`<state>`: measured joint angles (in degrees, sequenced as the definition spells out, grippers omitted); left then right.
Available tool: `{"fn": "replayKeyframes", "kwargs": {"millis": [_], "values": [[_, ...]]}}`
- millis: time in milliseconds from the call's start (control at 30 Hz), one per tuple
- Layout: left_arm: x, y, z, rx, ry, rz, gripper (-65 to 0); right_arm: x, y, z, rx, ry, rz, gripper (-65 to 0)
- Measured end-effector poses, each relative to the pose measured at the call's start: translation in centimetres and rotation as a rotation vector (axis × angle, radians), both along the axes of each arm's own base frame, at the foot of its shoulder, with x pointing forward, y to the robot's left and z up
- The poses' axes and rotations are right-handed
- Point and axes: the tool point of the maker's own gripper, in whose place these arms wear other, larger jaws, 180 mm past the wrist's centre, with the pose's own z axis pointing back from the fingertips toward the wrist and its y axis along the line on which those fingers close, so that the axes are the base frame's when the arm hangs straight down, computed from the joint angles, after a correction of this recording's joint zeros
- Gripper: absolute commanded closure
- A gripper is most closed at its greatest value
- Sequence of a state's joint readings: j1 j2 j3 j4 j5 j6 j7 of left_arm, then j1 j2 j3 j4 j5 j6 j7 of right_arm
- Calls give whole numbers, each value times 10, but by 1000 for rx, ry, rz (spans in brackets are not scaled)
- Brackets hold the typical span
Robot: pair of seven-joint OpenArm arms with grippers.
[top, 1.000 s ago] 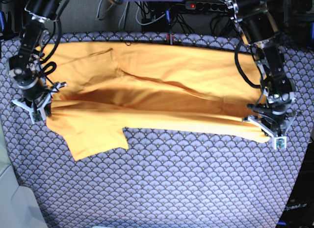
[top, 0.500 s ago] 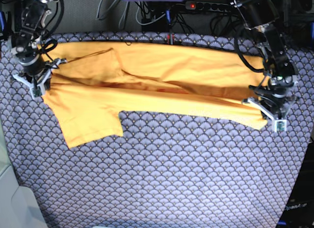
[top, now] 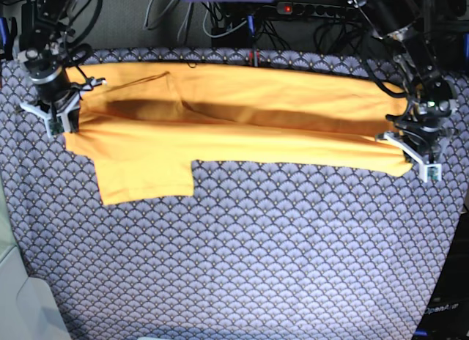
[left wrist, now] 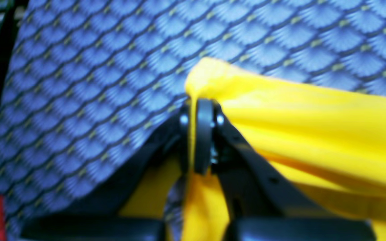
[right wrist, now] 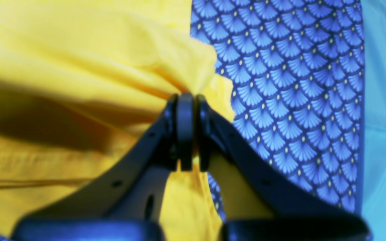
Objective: Fold the T-shirt properly
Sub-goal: 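Lift the hem half with both grippers and fold it toward the collar, then lower the folded edge onto the shirt and open both grippers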
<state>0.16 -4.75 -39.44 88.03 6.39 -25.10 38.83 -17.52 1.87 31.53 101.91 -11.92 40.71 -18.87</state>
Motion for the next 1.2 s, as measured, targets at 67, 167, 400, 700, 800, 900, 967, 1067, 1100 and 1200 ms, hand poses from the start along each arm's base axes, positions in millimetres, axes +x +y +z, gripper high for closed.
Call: {"fn": "replayKeyframes", "kwargs": {"millis": [67, 167, 400, 700, 800, 900, 967, 1067, 1100, 1200], "values": [[0, 3, 2, 9, -1, 5, 0, -5, 3, -5, 10, 16, -4, -10], [-2, 2, 0, 8, 3, 4, 0, -7, 7, -8, 22, 23, -10, -8], [-8, 1, -6, 7, 22, 0, 0, -29, 9, -21, 34, 76, -27, -8], [-13, 0, -11, 4, 35, -1, 0, -41, 11, -19, 41, 53, -12, -8], [-13, 0, -12, 4, 38, -1, 0, -49, 13, -21, 46, 52, -5, -8], [-11, -5, -13, 16, 48, -22, 0, -54, 13, -24, 47, 66, -5, -8], [-10, -9, -15, 15, 52, -35, 0, -53, 14, -23, 50, 56, -3, -8], [-15, -14, -20, 12, 66, -51, 0, -54, 13, -23, 49, 59, -4, -9], [-16, -15, -21, 11, 71, -53, 0, -53, 13, -23, 48, 58, -6, -10], [-15, -16, -21, 9, 70, -56, 0, -52, -3, -18, 26, 47, -49, -11]]}}
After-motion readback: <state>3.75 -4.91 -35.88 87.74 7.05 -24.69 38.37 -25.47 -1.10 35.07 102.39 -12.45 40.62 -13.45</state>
